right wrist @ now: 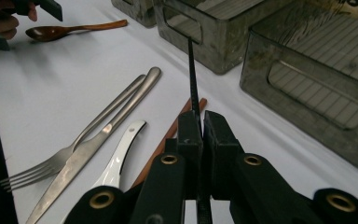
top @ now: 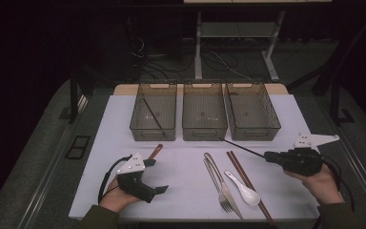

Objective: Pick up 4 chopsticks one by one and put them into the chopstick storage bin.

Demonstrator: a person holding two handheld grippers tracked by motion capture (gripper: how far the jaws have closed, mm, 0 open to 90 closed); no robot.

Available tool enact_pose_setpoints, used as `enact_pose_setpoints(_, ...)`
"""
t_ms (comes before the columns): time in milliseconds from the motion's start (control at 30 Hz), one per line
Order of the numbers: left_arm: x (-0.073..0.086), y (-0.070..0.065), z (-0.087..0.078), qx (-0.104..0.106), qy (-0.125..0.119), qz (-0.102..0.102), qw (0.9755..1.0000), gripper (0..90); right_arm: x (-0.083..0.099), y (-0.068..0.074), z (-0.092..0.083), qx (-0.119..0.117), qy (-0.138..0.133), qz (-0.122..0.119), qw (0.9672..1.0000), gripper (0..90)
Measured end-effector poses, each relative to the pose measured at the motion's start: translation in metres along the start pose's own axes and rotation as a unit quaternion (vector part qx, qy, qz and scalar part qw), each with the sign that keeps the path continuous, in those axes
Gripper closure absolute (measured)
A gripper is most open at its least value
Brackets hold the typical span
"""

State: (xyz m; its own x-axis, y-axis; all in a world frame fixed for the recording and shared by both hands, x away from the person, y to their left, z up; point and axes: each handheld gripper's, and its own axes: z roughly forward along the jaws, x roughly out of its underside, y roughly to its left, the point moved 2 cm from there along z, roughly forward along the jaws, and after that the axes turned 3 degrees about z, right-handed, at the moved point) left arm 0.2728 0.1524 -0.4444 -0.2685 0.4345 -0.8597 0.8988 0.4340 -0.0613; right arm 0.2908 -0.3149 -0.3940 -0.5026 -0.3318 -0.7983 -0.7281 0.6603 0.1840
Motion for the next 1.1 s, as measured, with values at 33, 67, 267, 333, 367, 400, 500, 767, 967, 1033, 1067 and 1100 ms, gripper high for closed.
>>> enact_pose_setpoints(33, 0.000, 0.000, 0.000, 0.000, 0.000, 0.000, 1.0000, 0.0, -0.002, 0.000, 0.001, -0.001, -0.001, 0.000, 1.0000, 86.0)
enact_pose_setpoints(67, 0.000, 0.000, 0.000, 0.000, 0.000, 0.000, 1.0000, 0.0, -0.004, 0.001, 0.003, -0.003, -0.002, -0.001, 1.0000, 85.9)
enact_pose_setpoints(267, 0.000, 0.000, 0.000, 0.000, 0.000, 0.000, 1.0000, 0.0, -0.017, 0.006, 0.014, -0.008, -0.006, -0.007, 0.9999, 85.9)
enact_pose_setpoints(333, 0.000, 0.000, 0.000, 0.000, 0.001, 0.000, 1.0000, 0.0, -0.022, 0.007, 0.018, -0.008, -0.009, -0.009, 0.9999, 85.9)
enact_pose_setpoints(367, 0.000, 0.000, 0.000, 0.000, 0.001, 0.000, 1.0000, 0.0, -0.024, 0.008, 0.019, -0.009, -0.010, -0.009, 0.9999, 85.9)
enact_pose_setpoints(400, 0.000, 0.000, 0.000, 0.000, 0.001, -0.001, 1.0000, 0.0, -0.026, 0.008, 0.021, -0.011, -0.012, -0.009, 0.9998, 85.9)
enact_pose_setpoints(500, 0.000, 0.000, 0.000, -0.001, 0.002, -0.001, 1.0000, 0.0, -0.031, 0.010, 0.025, -0.011, -0.017, -0.009, 0.9998, 85.9)
enact_pose_setpoints(767, 0.000, 0.002, 0.000, 0.000, -0.001, -0.003, 1.0000, 0.0, -0.046, 0.013, 0.037, -0.013, -0.030, -0.008, 0.9994, 85.9)
enact_pose_setpoints(967, 0.000, 0.002, 0.000, 0.000, -0.003, -0.002, 1.0000, 0.0, -0.059, 0.018, 0.051, -0.011, -0.029, -0.018, 0.9994, 85.9)
enact_pose_setpoints(1033, 0.000, 0.002, -0.001, 0.001, -0.004, -0.002, 1.0000, 0.0, -0.064, 0.019, 0.055, -0.010, -0.026, -0.022, 0.9994, 85.9)
enact_pose_setpoints(1067, 0.000, 0.002, -0.001, 0.000, -0.004, -0.002, 1.0000, 0.0, -0.066, 0.020, 0.058, -0.009, -0.027, -0.025, 0.9993, 85.9)
enact_pose_setpoints(1100, 0.000, 0.002, -0.001, 0.000, -0.004, -0.002, 1.0000, 0.0, -0.069, 0.020, 0.060, -0.009, -0.026, -0.024, 0.9993, 85.9)
